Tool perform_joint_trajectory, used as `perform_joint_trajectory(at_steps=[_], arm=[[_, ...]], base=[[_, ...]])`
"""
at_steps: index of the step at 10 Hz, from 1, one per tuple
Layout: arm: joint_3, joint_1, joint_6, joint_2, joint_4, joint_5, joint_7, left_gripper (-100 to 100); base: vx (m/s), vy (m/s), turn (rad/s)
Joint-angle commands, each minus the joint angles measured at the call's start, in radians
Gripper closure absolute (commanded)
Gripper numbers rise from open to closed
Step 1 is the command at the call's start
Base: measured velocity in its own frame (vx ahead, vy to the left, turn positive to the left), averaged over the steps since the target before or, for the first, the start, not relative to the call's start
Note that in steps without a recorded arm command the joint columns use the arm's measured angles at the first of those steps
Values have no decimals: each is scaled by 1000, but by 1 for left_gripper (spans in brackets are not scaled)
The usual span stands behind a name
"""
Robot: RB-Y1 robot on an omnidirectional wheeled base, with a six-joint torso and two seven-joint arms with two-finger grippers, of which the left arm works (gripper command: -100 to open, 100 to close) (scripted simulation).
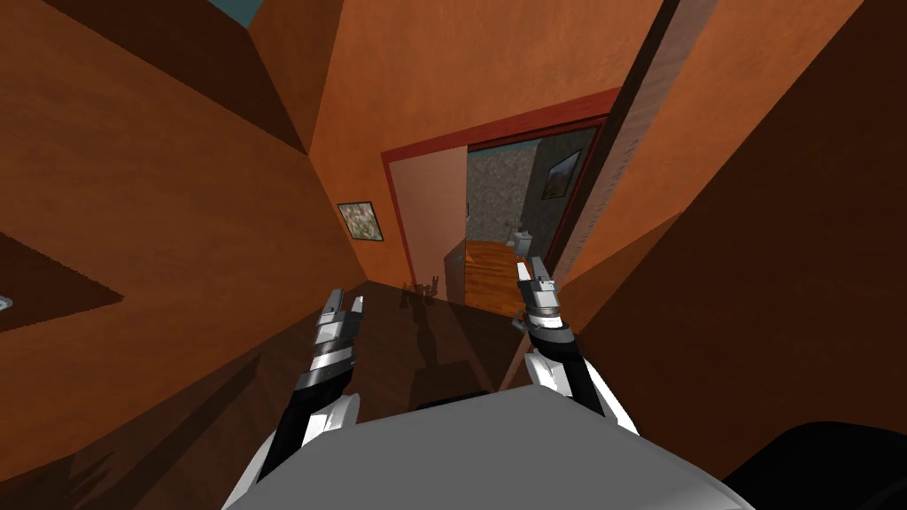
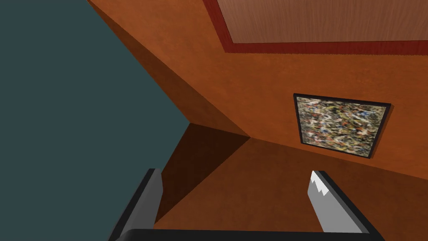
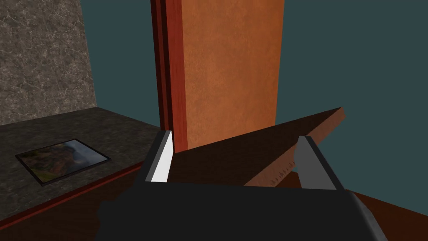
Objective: Pull the door open
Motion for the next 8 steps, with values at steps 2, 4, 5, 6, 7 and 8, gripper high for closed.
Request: perform_joint_trajectory(at_steps=[2, 4, 5, 6, 7, 8], arm=[[-2, -19, -9, 9, 47, 11, -10, -100], [-4, -37, -19, 16, 90, 22, -19, -100], [-6, -46, -23, 20, 111, 28, -24, -100], [-7, -55, -28, 23, 133, 33, -29, -100], [-8, -63, -32, 27, 154, 39, -33, -100], [-9, -74, -38, 30, 179, 45, -38, -100]], base=[[69, 15, -50], [70, 23, -73], [88, 18, -62], [104, 17, -65], [97, 15, -65], [98, 22, -82]])
